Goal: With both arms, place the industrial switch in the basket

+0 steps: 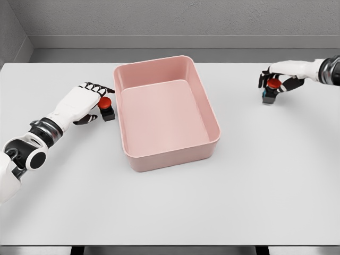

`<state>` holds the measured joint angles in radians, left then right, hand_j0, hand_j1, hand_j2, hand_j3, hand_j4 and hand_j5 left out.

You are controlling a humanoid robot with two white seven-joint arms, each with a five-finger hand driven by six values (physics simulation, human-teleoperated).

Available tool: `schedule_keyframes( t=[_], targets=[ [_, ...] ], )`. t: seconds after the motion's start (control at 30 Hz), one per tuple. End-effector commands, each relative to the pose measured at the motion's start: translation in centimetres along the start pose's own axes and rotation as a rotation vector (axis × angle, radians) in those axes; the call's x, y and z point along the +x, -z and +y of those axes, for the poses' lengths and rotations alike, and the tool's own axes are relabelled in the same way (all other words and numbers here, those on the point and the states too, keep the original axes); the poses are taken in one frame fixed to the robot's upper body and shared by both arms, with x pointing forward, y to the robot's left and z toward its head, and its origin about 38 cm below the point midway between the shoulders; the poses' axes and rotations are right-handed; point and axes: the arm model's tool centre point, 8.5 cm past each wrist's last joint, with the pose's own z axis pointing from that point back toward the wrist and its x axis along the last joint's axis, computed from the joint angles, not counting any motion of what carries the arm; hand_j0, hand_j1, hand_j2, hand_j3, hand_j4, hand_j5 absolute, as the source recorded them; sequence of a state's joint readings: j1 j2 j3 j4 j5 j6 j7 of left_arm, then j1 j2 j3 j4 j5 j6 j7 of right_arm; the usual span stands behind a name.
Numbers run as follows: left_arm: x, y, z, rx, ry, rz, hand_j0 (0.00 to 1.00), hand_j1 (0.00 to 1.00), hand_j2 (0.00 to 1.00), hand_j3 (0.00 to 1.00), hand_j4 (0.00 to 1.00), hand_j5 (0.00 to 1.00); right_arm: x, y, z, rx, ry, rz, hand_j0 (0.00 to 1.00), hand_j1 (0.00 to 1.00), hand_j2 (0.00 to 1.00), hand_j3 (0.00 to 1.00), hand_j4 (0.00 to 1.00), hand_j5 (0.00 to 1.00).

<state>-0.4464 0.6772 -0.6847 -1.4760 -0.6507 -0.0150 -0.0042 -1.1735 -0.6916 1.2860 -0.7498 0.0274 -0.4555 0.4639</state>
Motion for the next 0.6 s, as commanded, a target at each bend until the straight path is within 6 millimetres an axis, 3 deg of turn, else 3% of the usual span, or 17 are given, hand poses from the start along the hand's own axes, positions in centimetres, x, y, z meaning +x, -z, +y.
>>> schedule_keyframes(
  t=[0.0, 0.57],
  targets=[
    [0.0, 0.0, 0.0, 0.000, 0.002, -0.001, 0.85, 0.85, 0.85, 0.85, 0.85, 0.85, 0.3, -0.4, -0.2, -0.001, -0.014, -0.030, 0.54, 0.54, 0.54, 0.54, 0.54, 0.54],
    [-0.3, -0.2, 0.0, -0.017, 0.016, 0.000, 0.86, 0.86, 0.86, 0.86, 0.86, 0.86, 4.0, -1.6, -2.3, -0.008, -0.124, -0.167, 0.54, 0.54, 0.54, 0.54, 0.54, 0.54]
  ],
)
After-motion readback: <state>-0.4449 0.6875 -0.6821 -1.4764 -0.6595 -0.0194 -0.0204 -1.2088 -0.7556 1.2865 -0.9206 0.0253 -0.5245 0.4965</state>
